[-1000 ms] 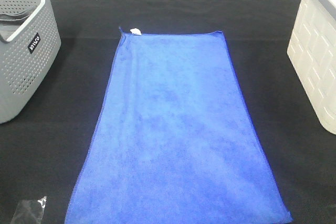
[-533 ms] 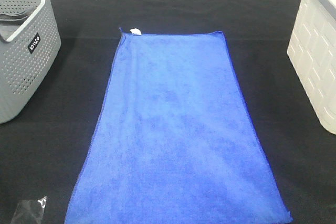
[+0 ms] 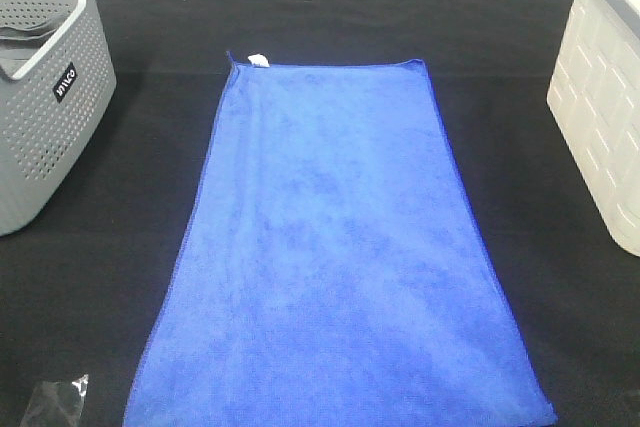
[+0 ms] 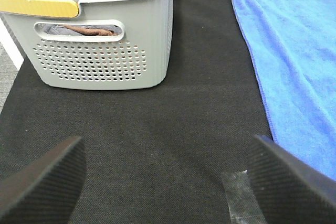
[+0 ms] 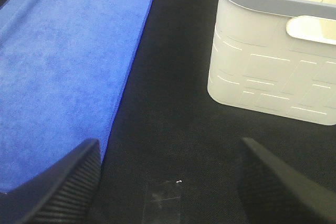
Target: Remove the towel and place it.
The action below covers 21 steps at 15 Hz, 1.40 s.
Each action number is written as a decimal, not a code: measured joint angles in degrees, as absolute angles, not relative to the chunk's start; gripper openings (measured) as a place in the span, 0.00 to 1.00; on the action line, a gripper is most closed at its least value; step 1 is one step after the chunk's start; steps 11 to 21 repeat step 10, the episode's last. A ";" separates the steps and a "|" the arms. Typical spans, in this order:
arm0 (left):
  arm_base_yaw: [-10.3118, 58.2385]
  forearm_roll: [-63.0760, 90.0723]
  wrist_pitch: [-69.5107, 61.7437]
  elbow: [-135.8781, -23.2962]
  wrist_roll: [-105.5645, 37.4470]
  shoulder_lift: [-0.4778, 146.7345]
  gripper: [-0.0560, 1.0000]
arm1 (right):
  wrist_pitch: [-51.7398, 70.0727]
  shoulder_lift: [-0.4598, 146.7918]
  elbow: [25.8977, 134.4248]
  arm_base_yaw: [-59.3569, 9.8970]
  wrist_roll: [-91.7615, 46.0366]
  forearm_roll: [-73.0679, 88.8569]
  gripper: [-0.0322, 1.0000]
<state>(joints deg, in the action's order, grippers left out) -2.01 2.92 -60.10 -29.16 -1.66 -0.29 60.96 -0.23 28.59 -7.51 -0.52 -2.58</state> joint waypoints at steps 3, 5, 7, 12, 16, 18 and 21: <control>-2.01 2.98 -60.05 -29.11 -1.60 -0.29 0.79 | 60.96 -0.23 28.59 -7.51 -0.52 -2.58 0.70; -2.01 2.98 -60.05 -29.11 -1.60 -0.29 0.79 | 60.96 -0.23 28.59 -7.51 -0.52 -2.58 0.70; -2.01 2.98 -60.05 -29.11 -1.55 -0.29 0.79 | 60.96 -0.23 28.59 -7.51 -0.52 -2.58 0.70; -2.01 3.04 -60.05 -29.11 -1.55 -0.29 0.79 | 60.96 -0.23 28.59 -7.51 -0.52 -2.58 0.70; -2.01 3.04 -60.05 -29.11 -1.55 -0.29 0.79 | 60.96 -0.23 28.59 -7.51 -0.52 -2.58 0.70; -2.01 3.04 -60.05 -29.11 -1.55 -0.29 0.79 | 60.96 -0.23 28.59 -7.51 -0.52 -2.58 0.70; -2.01 3.04 -60.05 -29.11 -1.55 -0.29 0.79 | 60.96 -0.23 28.59 -7.51 -0.52 -2.58 0.70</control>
